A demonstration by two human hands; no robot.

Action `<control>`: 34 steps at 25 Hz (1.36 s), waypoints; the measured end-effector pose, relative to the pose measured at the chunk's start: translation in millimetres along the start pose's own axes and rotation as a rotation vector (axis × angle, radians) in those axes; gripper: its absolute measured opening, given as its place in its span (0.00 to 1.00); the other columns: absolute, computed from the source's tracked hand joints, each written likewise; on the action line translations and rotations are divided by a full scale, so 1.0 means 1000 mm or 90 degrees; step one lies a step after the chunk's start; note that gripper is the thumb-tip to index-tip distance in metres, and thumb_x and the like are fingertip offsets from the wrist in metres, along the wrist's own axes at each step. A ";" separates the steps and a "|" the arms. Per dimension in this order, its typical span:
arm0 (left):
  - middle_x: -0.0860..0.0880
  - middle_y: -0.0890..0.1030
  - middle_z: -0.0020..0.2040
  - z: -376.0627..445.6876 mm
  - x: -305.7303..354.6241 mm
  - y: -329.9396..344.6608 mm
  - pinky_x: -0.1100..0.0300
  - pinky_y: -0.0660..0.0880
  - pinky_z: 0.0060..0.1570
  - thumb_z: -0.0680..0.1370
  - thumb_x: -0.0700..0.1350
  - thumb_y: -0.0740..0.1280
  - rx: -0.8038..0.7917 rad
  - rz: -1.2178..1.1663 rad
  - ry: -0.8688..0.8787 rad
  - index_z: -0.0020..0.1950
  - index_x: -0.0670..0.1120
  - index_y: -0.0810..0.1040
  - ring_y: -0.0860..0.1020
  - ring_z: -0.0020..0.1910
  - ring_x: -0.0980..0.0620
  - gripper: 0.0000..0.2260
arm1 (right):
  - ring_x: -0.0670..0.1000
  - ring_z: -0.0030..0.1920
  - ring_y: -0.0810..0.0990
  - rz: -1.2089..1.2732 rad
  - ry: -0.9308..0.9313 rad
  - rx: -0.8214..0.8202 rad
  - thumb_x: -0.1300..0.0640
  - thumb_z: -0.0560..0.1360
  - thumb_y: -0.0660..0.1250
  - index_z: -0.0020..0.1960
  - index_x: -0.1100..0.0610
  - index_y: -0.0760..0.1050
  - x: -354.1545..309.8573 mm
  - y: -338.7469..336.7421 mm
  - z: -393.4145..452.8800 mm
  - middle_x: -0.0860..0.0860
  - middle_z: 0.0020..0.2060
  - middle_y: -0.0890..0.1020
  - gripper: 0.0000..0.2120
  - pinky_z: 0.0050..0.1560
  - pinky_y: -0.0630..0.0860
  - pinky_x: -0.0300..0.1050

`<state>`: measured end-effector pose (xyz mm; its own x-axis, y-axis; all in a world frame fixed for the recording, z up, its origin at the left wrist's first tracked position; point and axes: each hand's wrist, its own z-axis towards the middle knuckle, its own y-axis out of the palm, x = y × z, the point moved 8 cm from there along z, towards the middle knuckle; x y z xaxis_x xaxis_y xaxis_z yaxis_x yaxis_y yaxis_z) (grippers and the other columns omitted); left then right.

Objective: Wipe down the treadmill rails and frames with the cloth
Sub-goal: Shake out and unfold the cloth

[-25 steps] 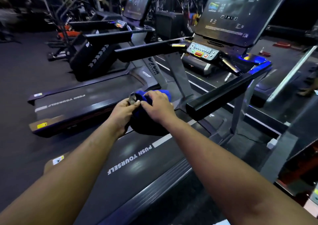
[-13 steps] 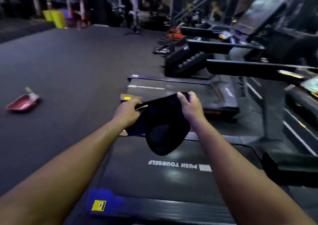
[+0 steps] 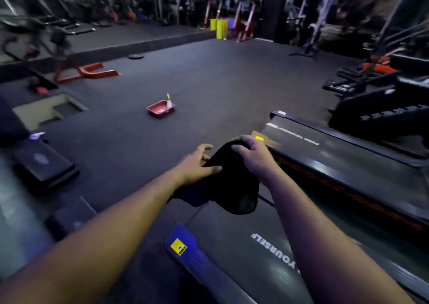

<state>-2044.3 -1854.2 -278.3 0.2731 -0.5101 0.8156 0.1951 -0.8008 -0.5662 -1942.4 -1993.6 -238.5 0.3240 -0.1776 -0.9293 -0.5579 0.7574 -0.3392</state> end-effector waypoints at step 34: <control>0.54 0.84 0.42 0.244 -0.318 -0.459 0.54 0.78 0.46 0.74 0.52 0.71 0.279 -0.088 -0.074 0.54 0.50 0.82 0.80 0.42 0.55 0.11 | 0.52 0.34 0.79 0.150 0.184 -0.104 0.55 0.75 0.72 0.40 0.56 0.74 -0.039 0.493 0.460 0.55 0.35 0.80 0.09 0.35 0.82 0.55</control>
<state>-1990.4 -1248.0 -306.8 0.3156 -0.3485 0.8825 0.6095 -0.6384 -0.4701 -1878.8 -1323.9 -301.8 -0.0421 -0.1973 -0.9794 -0.7125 0.6931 -0.1090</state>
